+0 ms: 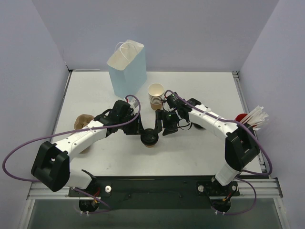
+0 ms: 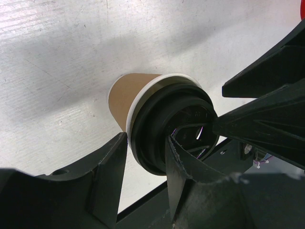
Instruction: Pack the takeout coffee
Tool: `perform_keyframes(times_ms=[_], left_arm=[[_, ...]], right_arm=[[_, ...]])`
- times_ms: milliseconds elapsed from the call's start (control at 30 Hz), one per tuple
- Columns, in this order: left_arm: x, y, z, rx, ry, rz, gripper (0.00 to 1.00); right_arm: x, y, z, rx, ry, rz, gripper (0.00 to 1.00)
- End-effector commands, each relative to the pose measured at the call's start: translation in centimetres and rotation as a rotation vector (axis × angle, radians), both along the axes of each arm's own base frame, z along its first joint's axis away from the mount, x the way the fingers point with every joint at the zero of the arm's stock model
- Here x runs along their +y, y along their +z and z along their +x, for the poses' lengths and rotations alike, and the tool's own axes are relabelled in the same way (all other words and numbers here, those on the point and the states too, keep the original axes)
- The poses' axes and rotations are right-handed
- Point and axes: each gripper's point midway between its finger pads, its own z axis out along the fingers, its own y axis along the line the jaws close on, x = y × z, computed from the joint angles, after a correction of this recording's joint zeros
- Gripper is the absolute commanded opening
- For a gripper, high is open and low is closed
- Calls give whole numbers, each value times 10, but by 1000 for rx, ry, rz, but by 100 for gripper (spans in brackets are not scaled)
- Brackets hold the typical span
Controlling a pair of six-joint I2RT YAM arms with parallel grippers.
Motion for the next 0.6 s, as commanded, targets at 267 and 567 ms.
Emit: perform_keyframes(times_ms=[267, 567], left_arm=[[3, 6, 5, -37, -4, 29, 47], [1, 8, 6, -40, -7, 21, 47]], right_arm=[[6, -6, 8, 4, 29, -33, 49], [3, 1, 20, -47, 32, -62, 36]])
